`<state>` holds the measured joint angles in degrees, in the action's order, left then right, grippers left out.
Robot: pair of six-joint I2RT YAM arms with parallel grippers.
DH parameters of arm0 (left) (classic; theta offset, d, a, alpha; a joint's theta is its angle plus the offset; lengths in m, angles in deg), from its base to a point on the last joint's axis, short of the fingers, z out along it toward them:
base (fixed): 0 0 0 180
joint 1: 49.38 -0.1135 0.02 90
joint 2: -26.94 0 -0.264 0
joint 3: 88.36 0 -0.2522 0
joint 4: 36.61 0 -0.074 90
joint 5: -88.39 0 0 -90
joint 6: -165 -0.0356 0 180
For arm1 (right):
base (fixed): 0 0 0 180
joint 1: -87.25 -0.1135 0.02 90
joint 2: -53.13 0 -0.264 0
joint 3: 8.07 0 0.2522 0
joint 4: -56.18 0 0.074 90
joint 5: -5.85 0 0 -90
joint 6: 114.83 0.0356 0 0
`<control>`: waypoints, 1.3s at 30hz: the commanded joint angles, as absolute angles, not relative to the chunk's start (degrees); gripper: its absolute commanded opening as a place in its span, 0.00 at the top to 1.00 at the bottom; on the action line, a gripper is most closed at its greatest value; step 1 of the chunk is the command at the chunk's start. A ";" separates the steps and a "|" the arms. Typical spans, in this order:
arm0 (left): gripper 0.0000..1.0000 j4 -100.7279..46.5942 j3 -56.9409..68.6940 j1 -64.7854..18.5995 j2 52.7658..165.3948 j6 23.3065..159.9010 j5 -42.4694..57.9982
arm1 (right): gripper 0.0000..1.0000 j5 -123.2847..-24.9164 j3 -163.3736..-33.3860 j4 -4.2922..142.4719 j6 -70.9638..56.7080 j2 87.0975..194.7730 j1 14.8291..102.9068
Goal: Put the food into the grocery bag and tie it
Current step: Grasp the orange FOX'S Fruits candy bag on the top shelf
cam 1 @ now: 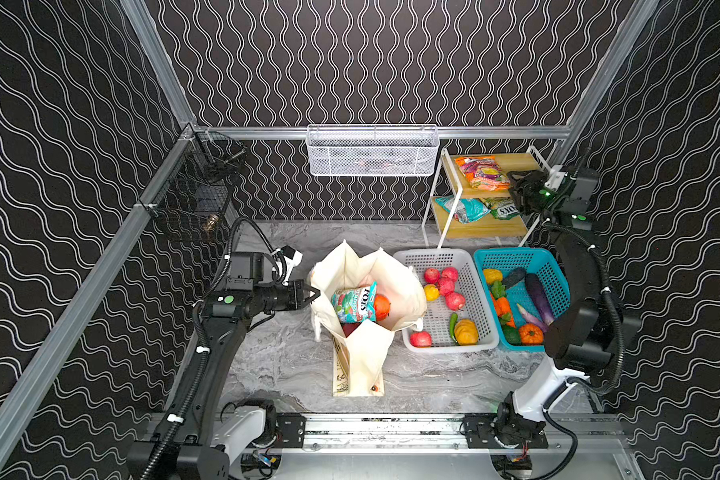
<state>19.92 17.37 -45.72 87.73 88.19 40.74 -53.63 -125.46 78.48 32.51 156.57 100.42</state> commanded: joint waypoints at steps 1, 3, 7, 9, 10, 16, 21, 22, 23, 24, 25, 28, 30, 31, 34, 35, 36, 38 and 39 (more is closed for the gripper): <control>1.00 18.62 17.19 -45.78 87.76 87.30 41.05 | 0.53 -53.92 -125.80 75.60 33.86 157.02 100.10; 1.00 18.55 17.27 -45.76 87.68 87.26 41.08 | 0.58 -54.34 -125.55 75.26 33.91 157.02 99.92; 1.00 18.64 17.24 -45.78 87.58 87.25 41.10 | 0.66 -54.45 -125.19 74.54 34.32 157.10 99.95; 1.00 18.49 17.23 -45.77 87.47 87.21 41.05 | 0.74 -54.45 -125.02 74.13 34.57 157.28 99.91; 1.00 18.61 17.23 -45.78 87.41 87.22 41.02 | 0.77 -54.36 -124.80 73.87 34.75 157.28 99.91; 1.00 18.72 17.36 -45.78 86.99 87.13 40.86 | 0.93 -54.95 -123.86 73.31 35.03 156.68 99.94; 1.00 18.75 17.60 -45.78 86.61 87.21 41.03 | 1.00 -55.65 -123.32 73.37 34.77 155.33 99.95; 1.00 18.81 17.65 -45.78 86.53 87.28 41.15 | 1.00 -55.76 -123.33 73.37 34.76 154.99 99.91; 1.00 18.81 17.74 -45.78 86.44 87.28 41.07 | 1.00 -55.89 -123.26 73.37 34.76 154.47 99.91; 1.00 18.89 17.77 -45.78 86.48 87.26 41.00 | 1.00 -56.01 -123.31 73.52 34.68 153.86 99.91; 1.00 19.11 17.74 -45.76 86.44 87.15 40.98 | 1.00 -56.11 -123.49 73.69 34.60 153.33 99.91; 1.00 18.95 18.00 -45.77 86.18 87.25 41.29 | 1.00 -56.44 -124.12 74.59 34.08 151.21 99.91; 1.00 18.42 18.53 -45.78 85.98 87.56 41.71 | 1.00 -56.79 -124.36 75.41 33.65 149.35 99.92; 1.00 18.46 18.71 -45.76 85.80 87.56 41.74 | 1.00 -56.90 -124.48 75.78 33.47 148.60 99.92; 1.00 18.59 19.14 -45.78 85.69 87.56 41.78 | 1.00 -56.84 -125.14 76.90 33.09 145.60 99.96; 1.00 18.62 19.25 -45.78 85.66 87.57 41.81 | 1.00 -56.67 -125.42 77.35 33.05 144.53 99.91; 1.00 18.53 19.38 -45.78 85.56 87.65 41.92 | 1.00 -56.44 -125.74 77.78 32.84 143.65 99.94; 1.00 18.20 19.75 -45.78 85.46 87.65 42.29 | 1.00 -56.04 -126.22 78.90 32.44 141.37 99.86; 1.00 18.08 19.98 -45.78 85.43 87.74 42.51 | 1.00 -56.03 -126.13 79.39 32.31 140.25 99.83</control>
<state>18.63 19.53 -45.72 85.61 88.30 40.92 -56.43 -125.40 79.20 33.00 142.54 99.90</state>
